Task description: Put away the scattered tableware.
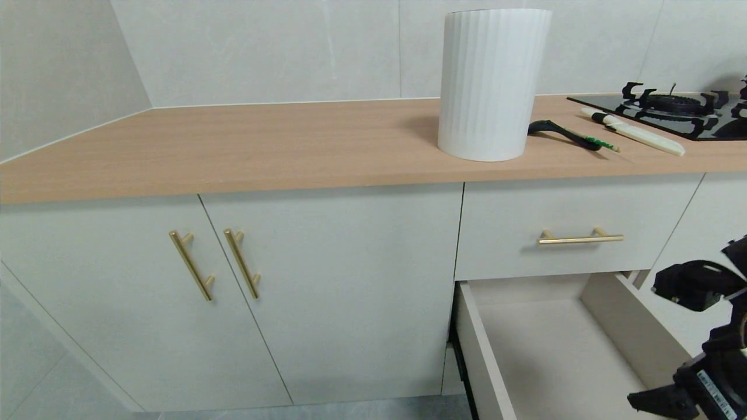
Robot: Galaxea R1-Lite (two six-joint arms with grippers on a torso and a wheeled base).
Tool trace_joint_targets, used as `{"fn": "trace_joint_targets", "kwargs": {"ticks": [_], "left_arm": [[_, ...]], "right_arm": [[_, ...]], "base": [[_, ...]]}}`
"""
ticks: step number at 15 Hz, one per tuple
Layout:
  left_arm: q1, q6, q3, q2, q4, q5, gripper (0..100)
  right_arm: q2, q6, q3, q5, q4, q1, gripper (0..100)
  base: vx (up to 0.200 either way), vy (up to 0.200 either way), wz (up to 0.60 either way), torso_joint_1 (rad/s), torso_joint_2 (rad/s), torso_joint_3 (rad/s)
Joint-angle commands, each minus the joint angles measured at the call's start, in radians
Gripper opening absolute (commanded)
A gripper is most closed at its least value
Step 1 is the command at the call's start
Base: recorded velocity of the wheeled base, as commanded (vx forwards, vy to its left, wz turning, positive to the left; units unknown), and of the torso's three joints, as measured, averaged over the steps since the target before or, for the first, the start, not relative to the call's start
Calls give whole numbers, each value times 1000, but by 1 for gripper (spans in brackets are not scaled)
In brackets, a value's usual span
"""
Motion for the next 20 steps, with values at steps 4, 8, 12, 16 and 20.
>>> {"fn": "trace_joint_targets", "kwargs": {"ticks": [4, 8, 12, 16, 20], "left_arm": [[0, 0, 0, 0, 1, 0, 100], [0, 0, 0, 0, 0, 0, 100], [0, 0, 0, 0, 0, 0, 100], [0, 0, 2, 0, 1, 0, 100], [0, 0, 0, 0, 0, 0, 100]], "right_arm": [[-169, 23, -36, 9, -77, -33, 100], [-181, 23, -34, 9, -95, -33, 100], [-200, 20, -34, 9, -95, -33, 100], [-201, 22, -36, 9, -98, -33, 100], [-204, 20, -68, 9, -159, -35, 100]], "base": [[0, 0, 0, 0, 0, 0], [0, 0, 0, 2, -68, -68], [0, 0, 0, 45, -329, -333], [0, 0, 0, 100, -492, -339], [0, 0, 0, 71, -242, -175]]}}
